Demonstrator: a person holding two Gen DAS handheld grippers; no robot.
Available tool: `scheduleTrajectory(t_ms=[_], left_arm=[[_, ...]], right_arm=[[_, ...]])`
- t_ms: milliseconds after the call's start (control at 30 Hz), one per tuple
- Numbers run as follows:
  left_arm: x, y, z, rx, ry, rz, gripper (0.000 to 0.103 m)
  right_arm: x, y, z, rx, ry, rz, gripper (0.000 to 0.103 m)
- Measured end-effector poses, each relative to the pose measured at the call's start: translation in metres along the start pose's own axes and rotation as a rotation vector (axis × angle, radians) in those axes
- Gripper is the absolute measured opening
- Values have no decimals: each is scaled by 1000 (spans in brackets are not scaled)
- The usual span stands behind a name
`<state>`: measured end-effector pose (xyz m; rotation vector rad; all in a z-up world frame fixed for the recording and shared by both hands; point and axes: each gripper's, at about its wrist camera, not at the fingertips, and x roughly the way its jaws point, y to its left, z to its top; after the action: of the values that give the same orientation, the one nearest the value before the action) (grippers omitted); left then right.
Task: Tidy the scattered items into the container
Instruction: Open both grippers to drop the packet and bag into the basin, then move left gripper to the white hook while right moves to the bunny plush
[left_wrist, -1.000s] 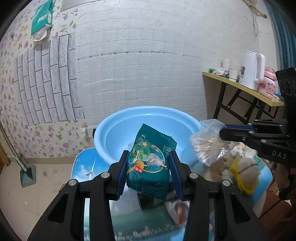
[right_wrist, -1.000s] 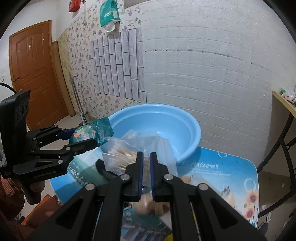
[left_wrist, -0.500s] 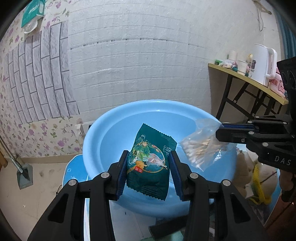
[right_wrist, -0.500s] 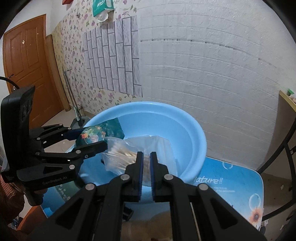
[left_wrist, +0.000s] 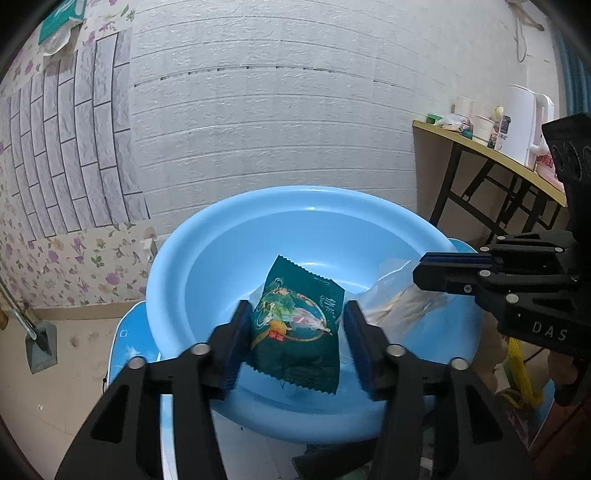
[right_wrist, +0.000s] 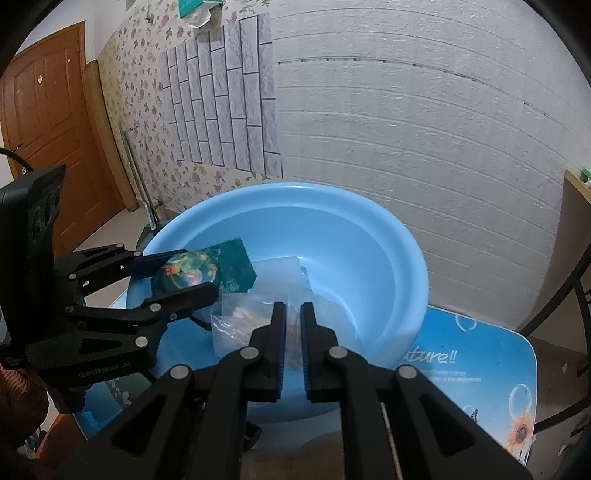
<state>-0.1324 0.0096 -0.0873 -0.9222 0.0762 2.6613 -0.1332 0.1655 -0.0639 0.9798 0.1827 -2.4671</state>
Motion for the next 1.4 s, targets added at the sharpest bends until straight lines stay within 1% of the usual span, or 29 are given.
scheduleTrajectory(t_ms=[33, 133, 267, 300, 533, 667, 833, 900, 1033, 1300, 1400], left_arm=[[-1, -1, 0, 1, -2, 3, 60], [-3, -1, -1, -4, 1, 3, 61], [-8, -2, -3, -7, 4, 15, 61], [-10, -2, -3, -7, 3, 16, 61], [-27, -4, -5, -11, -7, 29, 62], [-39, -5, -7, -23, -21, 44, 71], [-53, -8, -13, -36, -27, 55, 73], [-59, -11, -17, -37, -28, 59, 73], [-69, -16, -26, -42, -26, 64, 79], [-81, -31, -45, -50, -5, 67, 84], [-83, -38, -54, -53, 6, 65, 89]], right_arm=[[-1, 1, -1, -3, 2, -2, 8], [0, 1, -2, -3, 16, -5, 9], [-4, 3, -4, -7, 26, -15, 24], [-6, 4, -4, -9, 24, -15, 24], [-19, 3, -7, 1, 8, -22, 24], [-34, 1, -10, 11, -7, -34, 24], [-50, 0, -18, 21, -19, -53, 24], [-58, -1, -23, 29, -23, -61, 24], [-69, -4, -32, 42, -25, -76, 24], [-95, -16, -62, 95, -21, -112, 24], [-102, -22, -73, 115, -12, -129, 25]])
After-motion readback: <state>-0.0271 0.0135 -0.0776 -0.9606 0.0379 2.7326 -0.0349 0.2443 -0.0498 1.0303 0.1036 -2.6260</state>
